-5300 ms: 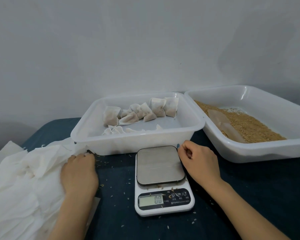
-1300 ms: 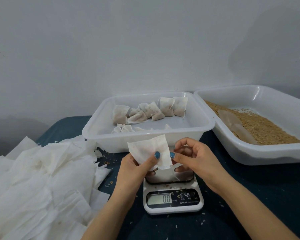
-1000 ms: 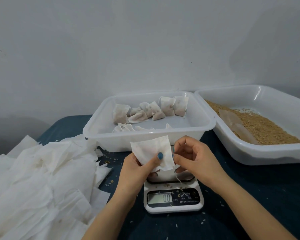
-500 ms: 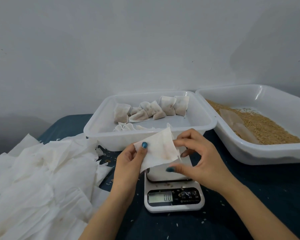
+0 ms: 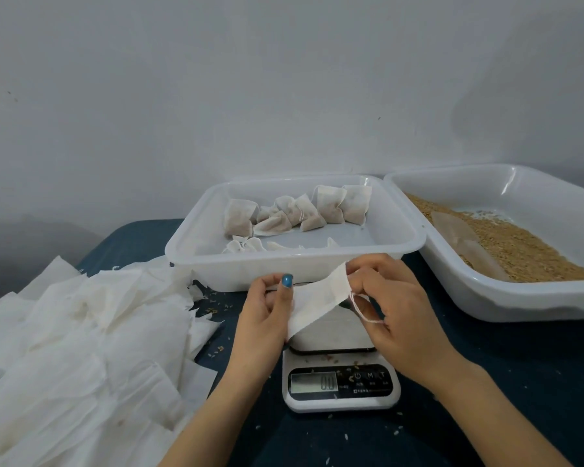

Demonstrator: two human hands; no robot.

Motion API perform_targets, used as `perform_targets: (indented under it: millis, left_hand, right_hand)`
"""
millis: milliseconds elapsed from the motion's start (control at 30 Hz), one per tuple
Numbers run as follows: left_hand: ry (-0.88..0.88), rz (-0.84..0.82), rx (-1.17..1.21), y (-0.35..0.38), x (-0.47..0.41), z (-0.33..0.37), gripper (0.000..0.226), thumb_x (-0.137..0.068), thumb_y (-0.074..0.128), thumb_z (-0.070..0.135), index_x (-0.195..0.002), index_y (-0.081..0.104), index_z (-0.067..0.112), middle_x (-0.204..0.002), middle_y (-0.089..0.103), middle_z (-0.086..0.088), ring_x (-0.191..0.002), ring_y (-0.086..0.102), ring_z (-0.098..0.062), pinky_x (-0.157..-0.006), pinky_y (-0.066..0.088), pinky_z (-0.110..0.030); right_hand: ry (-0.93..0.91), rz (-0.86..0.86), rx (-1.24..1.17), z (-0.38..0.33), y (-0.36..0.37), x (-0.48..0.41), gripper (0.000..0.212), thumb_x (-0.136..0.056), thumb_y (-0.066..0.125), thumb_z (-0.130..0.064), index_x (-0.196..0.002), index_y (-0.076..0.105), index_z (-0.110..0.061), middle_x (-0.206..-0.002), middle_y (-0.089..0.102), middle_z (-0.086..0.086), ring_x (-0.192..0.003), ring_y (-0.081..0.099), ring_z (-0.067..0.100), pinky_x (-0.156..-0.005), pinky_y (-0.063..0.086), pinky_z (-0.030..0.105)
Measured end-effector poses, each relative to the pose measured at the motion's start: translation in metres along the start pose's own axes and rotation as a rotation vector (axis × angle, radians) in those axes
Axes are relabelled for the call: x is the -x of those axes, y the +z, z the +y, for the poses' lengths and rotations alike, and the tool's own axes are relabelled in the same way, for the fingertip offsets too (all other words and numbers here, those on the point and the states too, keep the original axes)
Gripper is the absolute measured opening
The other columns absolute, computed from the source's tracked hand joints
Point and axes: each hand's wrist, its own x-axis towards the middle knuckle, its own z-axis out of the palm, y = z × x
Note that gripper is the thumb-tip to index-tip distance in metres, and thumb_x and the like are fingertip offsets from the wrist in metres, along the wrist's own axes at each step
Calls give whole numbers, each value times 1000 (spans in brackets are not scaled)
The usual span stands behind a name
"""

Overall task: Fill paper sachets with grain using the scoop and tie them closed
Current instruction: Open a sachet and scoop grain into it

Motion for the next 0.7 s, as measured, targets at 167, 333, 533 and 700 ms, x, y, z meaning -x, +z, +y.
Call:
perform_targets:
  millis: [167,333,533,700]
  left_hand:
    - [415,-171,-229,-13,7,9,54,-87,43,72,-133,46,44,-137,46,19,-131,44,-2,-101,39,-17]
    - [458,-352,-373,-11,9,10,77,-75,73,56,-142,36,47,-141,46,26,-134,42,1,-102,38,-12]
    - [388,-375,-394,-20,3,8,44,-75,69,35,-116,55,42,-108,67,14,-103,64,-11,-84,54,-37]
    - [381,-361,-424,-20,1,10,35,-69,68,44,-101,62,31,-95,67,12,-92,64,-13,-79,52,-46]
  right_hand:
    - [-40,-5,14,1,-6,-3,21,-94,53,-22,-104,71,-19,-109,61,-1,-100,59,15,-85,50,31]
    - [-192,-15,35,-7,-3,-4,15,-88,59,-11,-92,72,-18,-93,64,-12,-108,57,9,-88,45,27]
    - [-263,-64,46,-10,-2,-3,12,-88,65,-19,-95,62,-28,-89,69,-15,-116,56,15,-93,40,29]
    - [-264,-57,34,-13,-2,-3,15,-87,74,-40,-89,68,-26,-89,70,-15,-114,58,19,-92,40,31]
